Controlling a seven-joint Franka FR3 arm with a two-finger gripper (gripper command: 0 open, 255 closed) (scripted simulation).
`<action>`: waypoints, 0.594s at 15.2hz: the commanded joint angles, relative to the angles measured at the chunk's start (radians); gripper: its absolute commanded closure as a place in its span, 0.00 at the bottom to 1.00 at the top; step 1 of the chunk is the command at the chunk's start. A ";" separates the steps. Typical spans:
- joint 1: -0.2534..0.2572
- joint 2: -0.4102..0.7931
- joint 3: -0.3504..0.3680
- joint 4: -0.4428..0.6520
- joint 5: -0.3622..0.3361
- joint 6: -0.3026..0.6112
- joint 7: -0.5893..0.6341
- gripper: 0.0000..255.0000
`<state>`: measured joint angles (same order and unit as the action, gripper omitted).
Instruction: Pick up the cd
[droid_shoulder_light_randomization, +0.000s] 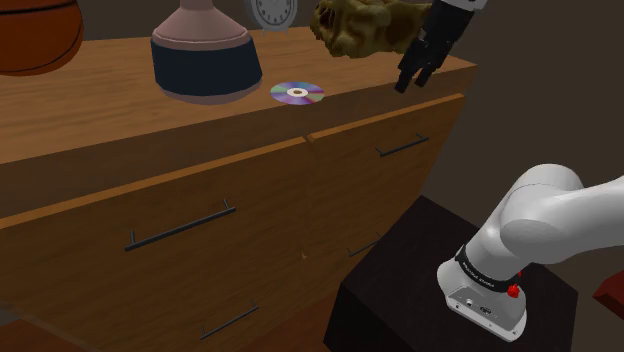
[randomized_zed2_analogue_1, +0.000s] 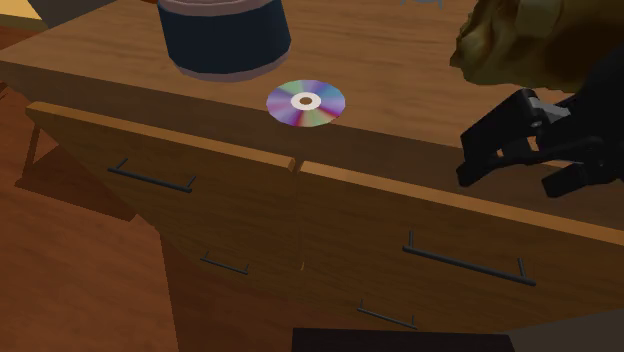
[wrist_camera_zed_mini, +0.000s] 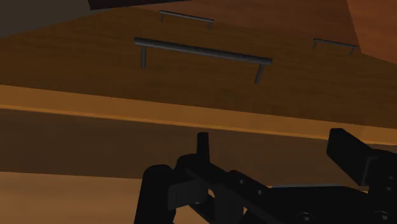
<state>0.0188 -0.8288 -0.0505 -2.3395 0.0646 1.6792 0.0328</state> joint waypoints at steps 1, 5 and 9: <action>0.000 0.000 0.000 0.000 0.000 0.000 0.000 0.00; 0.035 0.089 0.129 0.106 -0.103 0.024 -0.020 0.00; 0.056 0.169 0.266 0.193 -0.223 0.043 -0.032 0.00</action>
<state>0.0705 -0.6779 0.1809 -2.1700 -0.1240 1.7214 0.0060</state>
